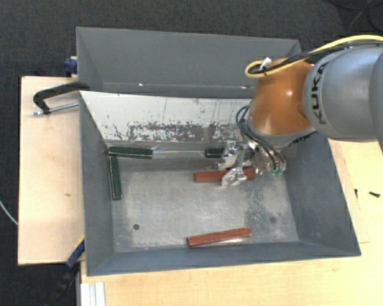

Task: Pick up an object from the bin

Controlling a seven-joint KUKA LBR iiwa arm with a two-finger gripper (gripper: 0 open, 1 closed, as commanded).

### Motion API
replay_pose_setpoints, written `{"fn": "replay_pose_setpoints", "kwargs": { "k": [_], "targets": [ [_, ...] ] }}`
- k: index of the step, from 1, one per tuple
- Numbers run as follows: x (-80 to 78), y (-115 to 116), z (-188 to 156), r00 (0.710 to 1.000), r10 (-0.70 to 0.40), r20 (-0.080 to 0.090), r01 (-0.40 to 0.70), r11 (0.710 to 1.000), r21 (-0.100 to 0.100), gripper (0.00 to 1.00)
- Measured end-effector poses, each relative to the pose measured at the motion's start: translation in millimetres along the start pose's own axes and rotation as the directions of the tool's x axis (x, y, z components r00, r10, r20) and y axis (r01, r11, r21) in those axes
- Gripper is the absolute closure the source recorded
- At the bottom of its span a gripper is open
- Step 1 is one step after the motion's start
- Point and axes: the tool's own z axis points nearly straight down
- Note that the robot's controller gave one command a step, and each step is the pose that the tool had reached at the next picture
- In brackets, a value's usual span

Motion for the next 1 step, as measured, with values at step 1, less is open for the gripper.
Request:
{"fn": "replay_pose_setpoints", "kwargs": {
  "k": [1],
  "targets": [
    [-0.2,0.0,0.0,1.0,0.0,0.001,0.0,1.0,0.0,1.0]
  ]
}}
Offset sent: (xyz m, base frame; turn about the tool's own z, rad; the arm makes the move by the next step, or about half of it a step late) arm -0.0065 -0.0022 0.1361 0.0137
